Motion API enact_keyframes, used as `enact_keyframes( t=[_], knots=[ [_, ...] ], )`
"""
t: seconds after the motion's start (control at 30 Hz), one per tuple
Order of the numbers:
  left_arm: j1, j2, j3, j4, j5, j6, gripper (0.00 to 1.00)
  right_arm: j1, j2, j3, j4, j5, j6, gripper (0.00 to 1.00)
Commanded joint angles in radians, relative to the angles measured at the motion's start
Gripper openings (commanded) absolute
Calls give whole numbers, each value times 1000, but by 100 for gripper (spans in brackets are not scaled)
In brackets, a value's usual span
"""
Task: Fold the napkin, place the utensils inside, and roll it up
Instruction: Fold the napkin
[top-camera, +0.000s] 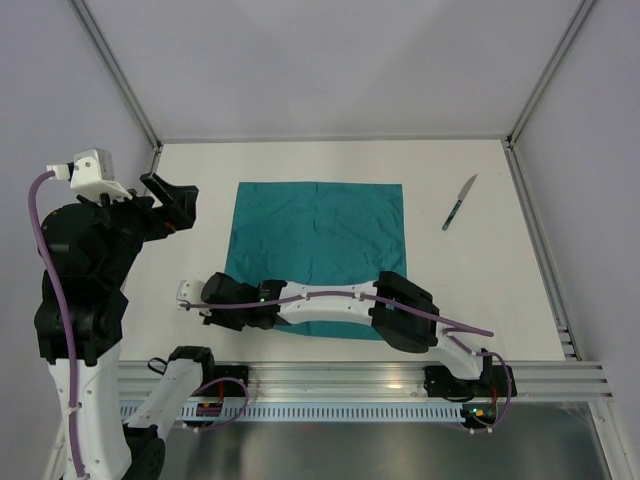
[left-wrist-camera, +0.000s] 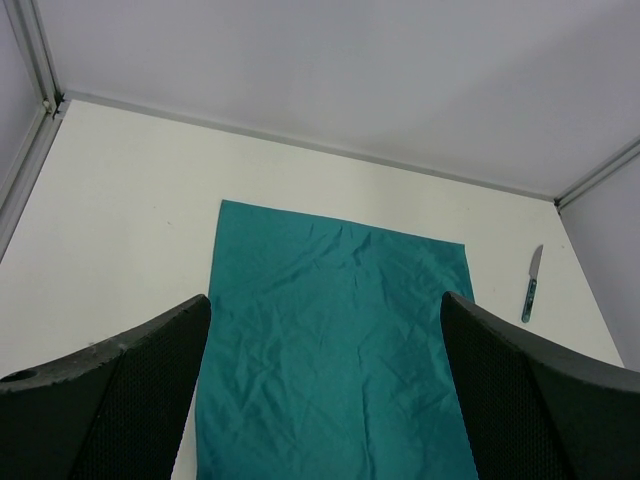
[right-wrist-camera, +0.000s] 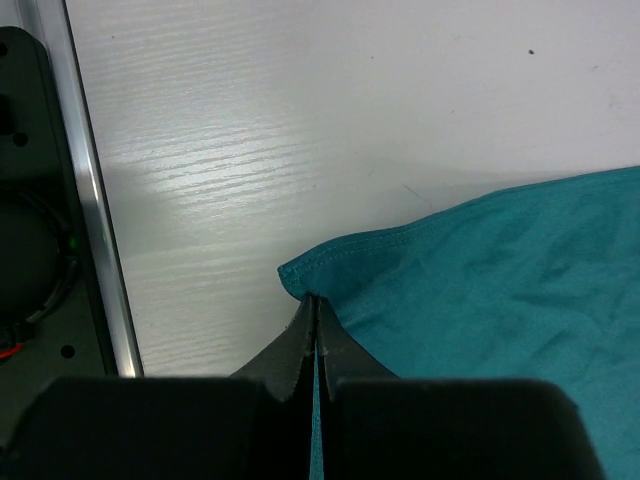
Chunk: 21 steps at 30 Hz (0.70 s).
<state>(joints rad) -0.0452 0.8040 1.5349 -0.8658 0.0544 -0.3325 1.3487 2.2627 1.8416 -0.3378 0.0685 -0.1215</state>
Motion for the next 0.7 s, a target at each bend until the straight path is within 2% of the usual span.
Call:
enact_keyframes(
  t=[0.0, 0.3, 0.67],
  knots=[
    [5, -5, -13, -1, 5, -8, 100, -28, -109, -16, -23, 37, -10, 0],
    [5, -6, -61, 45, 42, -19, 100, -152, -216, -108, -47, 43, -23, 0],
    [5, 1, -123, 119, 81, -27, 100, -402, -285, -194, -43, 40, -35, 1]
  ],
)
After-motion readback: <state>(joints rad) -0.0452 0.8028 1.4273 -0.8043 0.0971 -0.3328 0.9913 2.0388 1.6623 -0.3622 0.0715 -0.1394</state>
